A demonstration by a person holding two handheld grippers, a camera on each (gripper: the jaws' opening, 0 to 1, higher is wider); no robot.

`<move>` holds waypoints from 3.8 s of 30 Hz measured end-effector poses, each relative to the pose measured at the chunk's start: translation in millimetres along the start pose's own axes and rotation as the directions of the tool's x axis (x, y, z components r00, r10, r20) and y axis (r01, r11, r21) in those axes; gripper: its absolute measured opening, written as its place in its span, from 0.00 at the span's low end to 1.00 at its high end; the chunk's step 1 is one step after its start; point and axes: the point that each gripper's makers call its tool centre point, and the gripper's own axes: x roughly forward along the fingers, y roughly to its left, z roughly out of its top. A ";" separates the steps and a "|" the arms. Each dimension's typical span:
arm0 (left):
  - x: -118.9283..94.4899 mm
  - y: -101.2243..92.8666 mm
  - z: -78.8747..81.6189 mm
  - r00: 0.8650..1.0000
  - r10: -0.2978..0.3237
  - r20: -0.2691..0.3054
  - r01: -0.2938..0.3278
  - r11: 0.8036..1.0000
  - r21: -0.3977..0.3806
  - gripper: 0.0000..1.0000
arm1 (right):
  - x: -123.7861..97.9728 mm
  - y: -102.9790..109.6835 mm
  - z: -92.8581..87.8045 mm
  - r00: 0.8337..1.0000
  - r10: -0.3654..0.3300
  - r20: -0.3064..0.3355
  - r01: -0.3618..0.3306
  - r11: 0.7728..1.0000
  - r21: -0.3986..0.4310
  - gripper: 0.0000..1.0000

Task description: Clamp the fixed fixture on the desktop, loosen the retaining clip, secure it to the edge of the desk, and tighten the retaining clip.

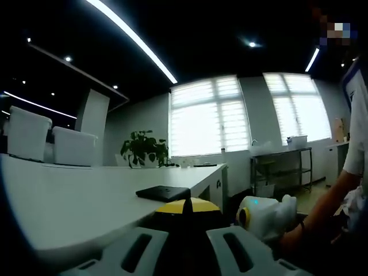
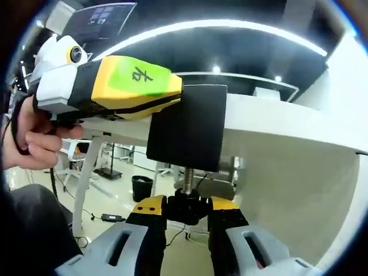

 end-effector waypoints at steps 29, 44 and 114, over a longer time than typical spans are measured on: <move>-0.6 -0.1 -1.4 1.000 -0.002 -0.002 0.002 1.000 0.005 0.03 | -38.8 -1.5 -34.4 0.996 0.087 -0.021 -0.085 0.993 0.082 0.42; 1.4 1.6 -1.4 1.000 0.003 0.003 -0.003 1.000 0.002 0.03 | -69.1 2.1 5.3 0.972 -0.233 -0.028 0.234 0.968 0.088 0.39; -0.6 -1.3 -0.5 1.000 0.002 0.019 -0.002 1.000 -0.005 0.03 | -69.3 18.0 -12.5 0.988 -0.152 -0.030 0.154 0.985 0.073 0.43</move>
